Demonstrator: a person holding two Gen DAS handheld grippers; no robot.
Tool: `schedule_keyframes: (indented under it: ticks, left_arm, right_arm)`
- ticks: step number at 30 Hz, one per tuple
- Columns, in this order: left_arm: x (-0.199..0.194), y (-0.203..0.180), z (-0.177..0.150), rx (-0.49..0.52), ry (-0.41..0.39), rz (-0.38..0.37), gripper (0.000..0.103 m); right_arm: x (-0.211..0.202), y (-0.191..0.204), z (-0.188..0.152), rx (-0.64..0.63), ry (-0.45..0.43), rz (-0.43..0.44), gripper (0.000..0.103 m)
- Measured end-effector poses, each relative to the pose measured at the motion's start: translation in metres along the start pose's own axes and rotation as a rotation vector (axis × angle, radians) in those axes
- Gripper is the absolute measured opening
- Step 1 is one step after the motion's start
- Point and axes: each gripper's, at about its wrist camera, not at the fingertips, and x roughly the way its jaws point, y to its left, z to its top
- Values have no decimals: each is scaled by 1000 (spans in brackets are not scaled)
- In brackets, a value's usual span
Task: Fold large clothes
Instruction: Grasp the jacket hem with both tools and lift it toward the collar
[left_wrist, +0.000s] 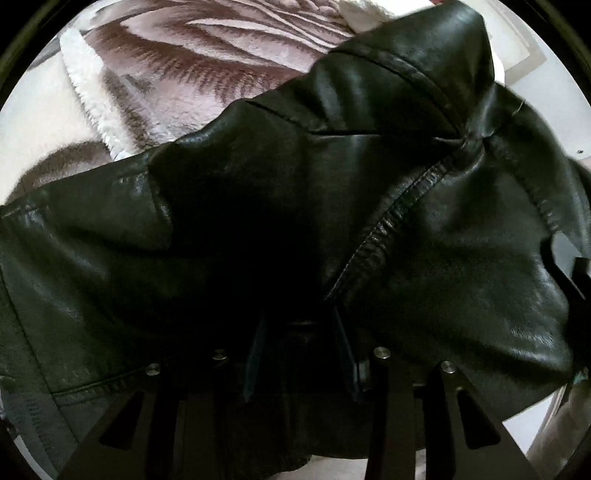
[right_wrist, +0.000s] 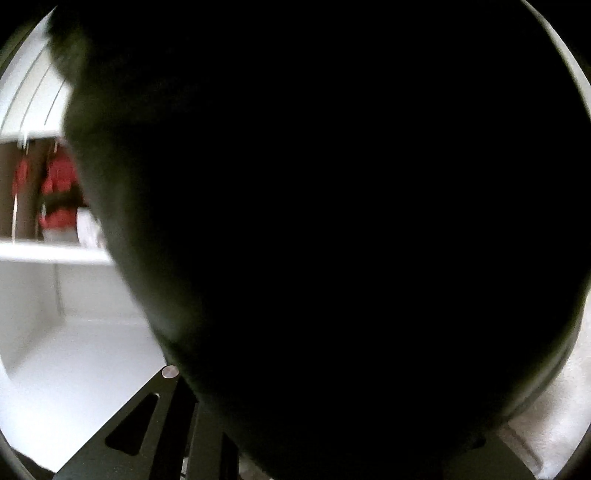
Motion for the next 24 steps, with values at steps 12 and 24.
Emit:
schedule_keyframes:
  ticks: [12,24]
  left_arm:
    - [-166,156,-97,-398,-254,205,79]
    - [-205,243,-194,-689,-276,435,84]
  right_arm:
    - [39,156,-64,-569,-5,-314,17]
    - [250,237,-253,-1142,414,-446,30]
